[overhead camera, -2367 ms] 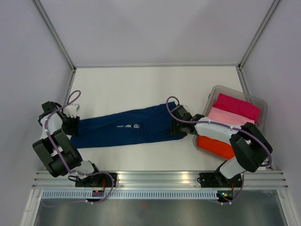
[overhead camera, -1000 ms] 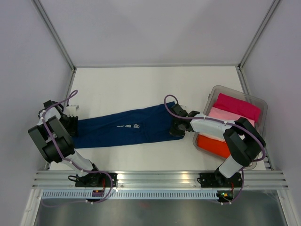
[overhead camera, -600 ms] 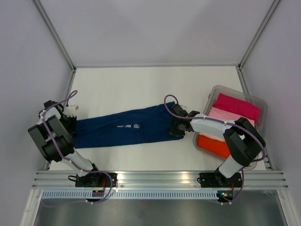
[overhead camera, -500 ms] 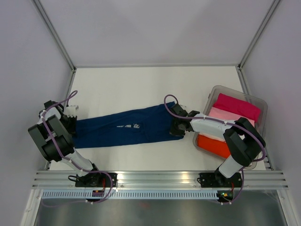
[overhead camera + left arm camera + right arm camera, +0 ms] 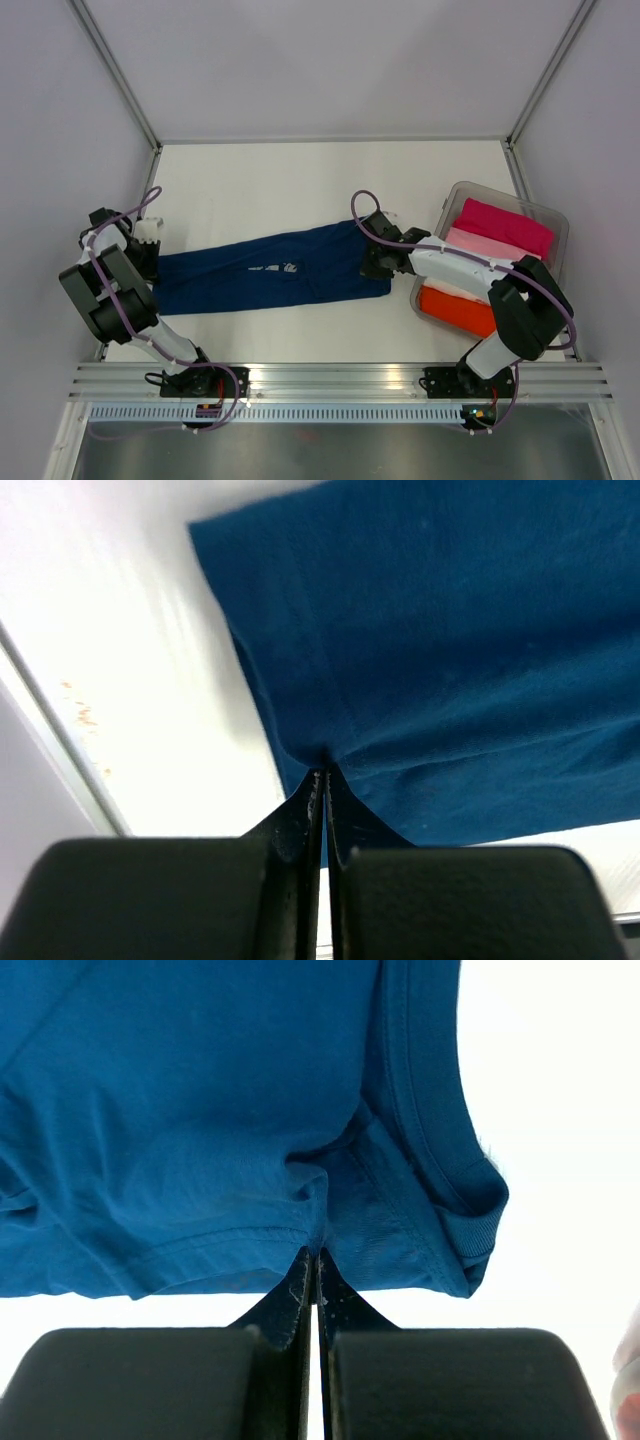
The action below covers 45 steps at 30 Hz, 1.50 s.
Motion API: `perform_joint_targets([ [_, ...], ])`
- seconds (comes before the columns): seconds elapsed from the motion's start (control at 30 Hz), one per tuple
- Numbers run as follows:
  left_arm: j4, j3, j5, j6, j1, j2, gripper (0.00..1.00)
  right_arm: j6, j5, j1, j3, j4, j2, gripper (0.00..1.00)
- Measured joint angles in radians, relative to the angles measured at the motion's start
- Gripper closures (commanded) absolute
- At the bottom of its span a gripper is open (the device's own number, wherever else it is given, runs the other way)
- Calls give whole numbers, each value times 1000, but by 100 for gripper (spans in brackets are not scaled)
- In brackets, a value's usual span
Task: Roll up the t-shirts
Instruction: Fold the tshirt
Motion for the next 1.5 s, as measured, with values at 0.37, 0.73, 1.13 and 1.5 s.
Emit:
perform_joint_targets([
  [0.37,-10,85,17,-3,0,-11,98,-15,1,-1,70,-35,-18,100],
  [0.73,4,234,114,-65,-4,39,98,-93,-38,-113,447,-34,99,100],
  [1.13,113,353,124,-115,-19,158,98,-171,-55,-205,853,-69,314,100],
  [1.5,150,417,167,-133,-49,161,98,-180,-65,-222,881,-79,332,100],
])
